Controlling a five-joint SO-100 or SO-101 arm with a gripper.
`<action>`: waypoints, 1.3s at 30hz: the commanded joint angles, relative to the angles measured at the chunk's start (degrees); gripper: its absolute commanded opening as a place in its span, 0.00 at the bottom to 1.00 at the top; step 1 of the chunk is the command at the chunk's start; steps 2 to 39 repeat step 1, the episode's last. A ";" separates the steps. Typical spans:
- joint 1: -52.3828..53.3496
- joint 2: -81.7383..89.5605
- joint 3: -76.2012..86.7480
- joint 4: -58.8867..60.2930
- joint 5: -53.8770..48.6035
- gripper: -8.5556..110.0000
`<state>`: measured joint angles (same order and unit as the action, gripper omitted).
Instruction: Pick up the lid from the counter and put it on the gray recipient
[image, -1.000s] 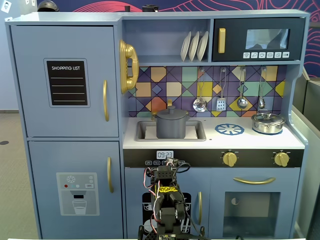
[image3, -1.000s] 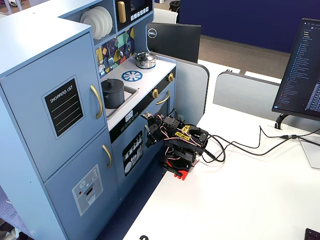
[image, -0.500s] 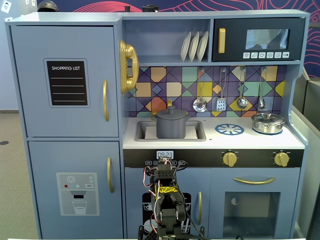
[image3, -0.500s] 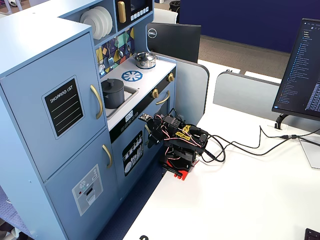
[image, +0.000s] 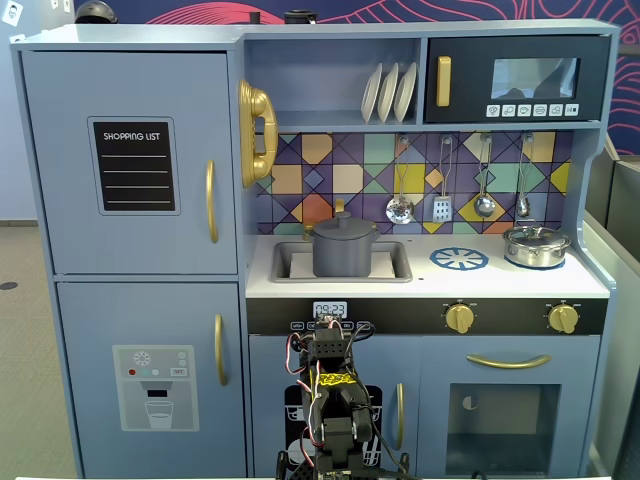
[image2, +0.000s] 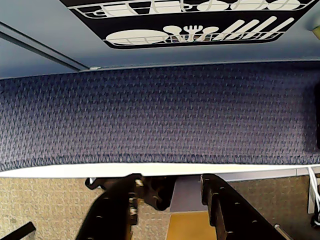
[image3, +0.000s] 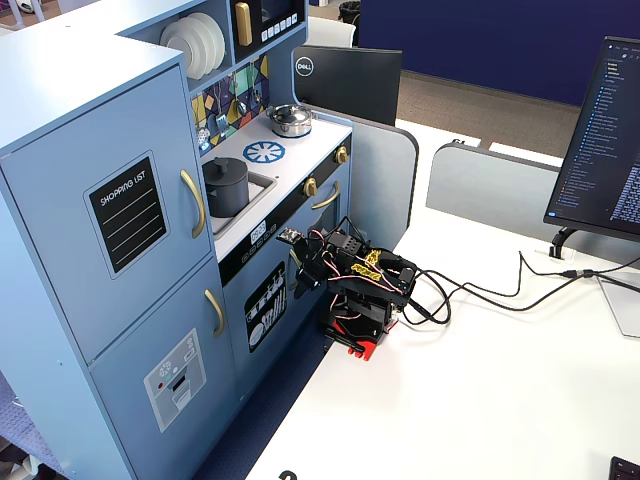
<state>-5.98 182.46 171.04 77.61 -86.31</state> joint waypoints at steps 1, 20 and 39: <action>0.35 -0.44 0.97 9.93 -0.18 0.14; 0.35 -0.44 0.97 9.93 -0.18 0.14; 0.35 -0.44 0.97 9.93 -0.18 0.14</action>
